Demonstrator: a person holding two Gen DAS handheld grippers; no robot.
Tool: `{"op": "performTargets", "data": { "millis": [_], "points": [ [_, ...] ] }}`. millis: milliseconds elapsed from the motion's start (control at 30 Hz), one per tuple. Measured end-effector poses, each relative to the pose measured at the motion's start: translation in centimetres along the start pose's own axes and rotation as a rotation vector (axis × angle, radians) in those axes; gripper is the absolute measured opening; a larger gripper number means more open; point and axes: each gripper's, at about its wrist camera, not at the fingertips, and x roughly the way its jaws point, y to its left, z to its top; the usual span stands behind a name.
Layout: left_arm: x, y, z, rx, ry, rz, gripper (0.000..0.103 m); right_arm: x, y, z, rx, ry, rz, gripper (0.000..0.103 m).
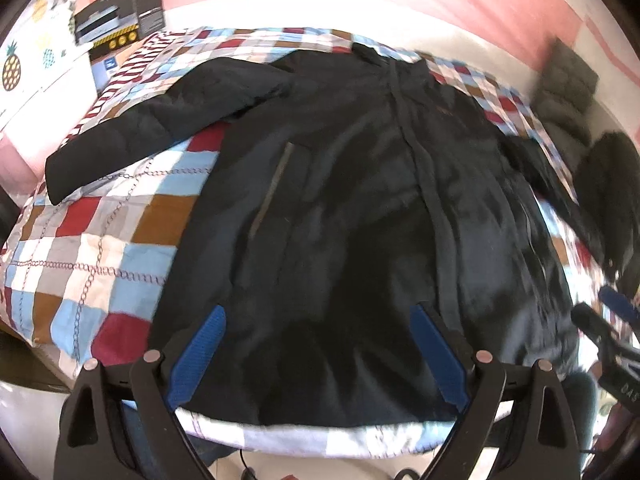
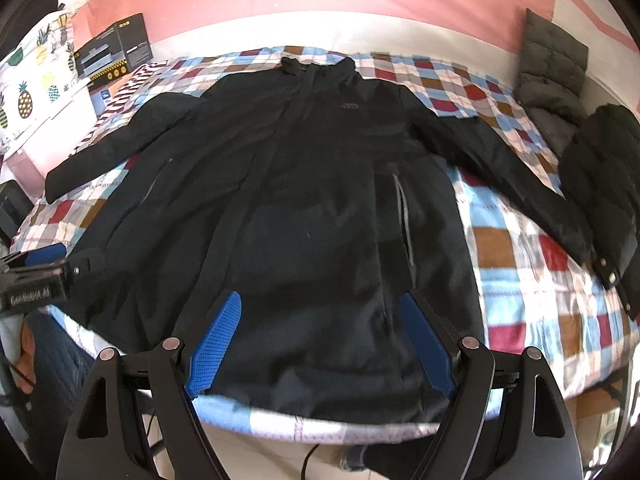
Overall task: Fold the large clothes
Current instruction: 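Grasp the sleeve nearest the left tool and lift it over the jacket body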
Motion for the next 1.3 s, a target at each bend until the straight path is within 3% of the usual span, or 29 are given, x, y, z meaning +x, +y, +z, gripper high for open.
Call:
{"op": "performTargets", "data": {
  "millis": [467, 733, 967, 1067, 1200, 1300],
  "points": [
    [4.7, 10.7, 6.6, -0.231, -0.068, 0.079, 0.095, 5.4, 4.3, 5.5, -0.124, -0.031, 0.022, 0.082],
    [8.6, 18.0, 9.2, -0.369, -0.12, 0.201, 0.095, 8.0, 5.3, 8.2, -0.125, -0.034, 0.064, 0.082],
    [11.6, 24.0, 9.6, -0.577, -0.115, 0.192, 0.094, 11.1, 5.2, 9.4, -0.125, -0.016, 0.113, 0.082],
    [12.1, 25.6, 9.7, -0.642, -0.133, 0.159, 0.085, 12.4, 5.1, 9.6, -0.125, 0.007, 0.144, 0.082],
    [12.8, 27.0, 10.3, -0.678, -0.151, 0.164, 0.083, 13.8, 4.9, 9.9, -0.128, 0.036, 0.129, 0.082],
    [13.0, 27.3, 11.1, -0.673, -0.15, 0.209, 0.068, 14.6, 4.3, 10.2, -0.111, 0.056, 0.1, 0.082]
  ]
}}
